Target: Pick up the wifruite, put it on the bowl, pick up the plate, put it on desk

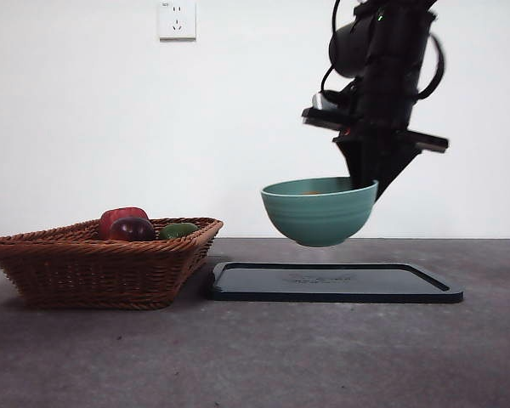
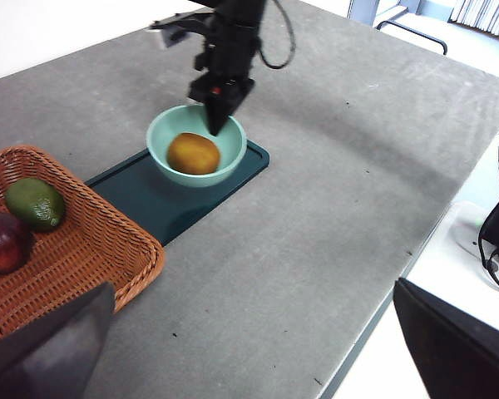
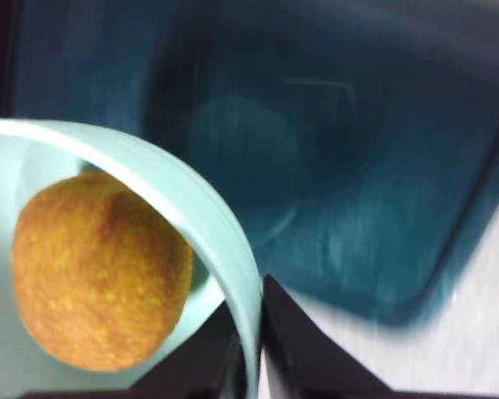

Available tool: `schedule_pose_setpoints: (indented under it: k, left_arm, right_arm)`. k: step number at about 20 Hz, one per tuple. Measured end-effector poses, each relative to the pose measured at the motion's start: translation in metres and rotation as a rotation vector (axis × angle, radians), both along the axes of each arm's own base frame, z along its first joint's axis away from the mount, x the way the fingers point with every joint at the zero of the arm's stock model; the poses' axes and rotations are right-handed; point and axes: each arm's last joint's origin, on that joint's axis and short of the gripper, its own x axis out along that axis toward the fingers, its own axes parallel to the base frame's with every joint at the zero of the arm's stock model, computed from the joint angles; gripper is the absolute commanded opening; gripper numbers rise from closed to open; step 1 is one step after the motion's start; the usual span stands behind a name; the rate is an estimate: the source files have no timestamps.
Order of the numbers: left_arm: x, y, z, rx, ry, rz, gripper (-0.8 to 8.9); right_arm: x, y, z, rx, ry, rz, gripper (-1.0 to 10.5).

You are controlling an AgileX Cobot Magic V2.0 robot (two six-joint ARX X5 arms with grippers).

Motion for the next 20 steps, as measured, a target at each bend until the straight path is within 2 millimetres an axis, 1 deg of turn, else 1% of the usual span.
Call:
schedule_pose_setpoints:
  k: [2, 4, 6, 7, 8, 14, 17, 19, 20]
  left_arm:
    - [0.000, 0.000, 0.000, 0.000, 0.000, 0.000, 5.63]
    - [0.000, 0.000, 0.000, 0.000, 0.000, 0.000, 5.63]
    - [0.000, 0.000, 0.000, 0.000, 0.000, 0.000, 5.63]
    - [0.000, 0.000, 0.000, 0.000, 0.000, 0.000, 5.63]
    - [0.000, 0.000, 0.000, 0.000, 0.000, 0.000, 5.63]
    - [0.000, 0.000, 0.000, 0.000, 0.000, 0.000, 5.63]
    - [0.000, 0.000, 0.000, 0.000, 0.000, 0.000, 5.63]
    - [0.000, 0.000, 0.000, 0.000, 0.000, 0.000, 5.63]
    - [0.000, 0.000, 0.000, 0.000, 0.000, 0.000, 5.63]
  right_arm:
    - [0.020, 0.002, -0.010, 0.034, 0.015, -0.003, 0.0]
    - [0.037, 0.002, -0.027, 0.054, 0.052, -0.008, 0.0]
    - [0.045, 0.000, -0.045, 0.054, 0.089, -0.018, 0.0]
    - [0.047, -0.001, -0.051, 0.050, 0.102, -0.022, 0.0]
    - [0.047, -0.001, -0.052, 0.052, 0.105, -0.021, 0.0]
    - [0.044, -0.001, -0.052, 0.040, 0.131, -0.001, 0.2]
    - [0.046, -0.001, -0.052, 0.046, 0.116, 0.003, 2.0]
    - [0.046, -0.001, -0.052, 0.034, 0.107, 0.002, 3.8]
    - [0.046, -0.004, -0.051, 0.008, 0.108, -0.006, 4.4]
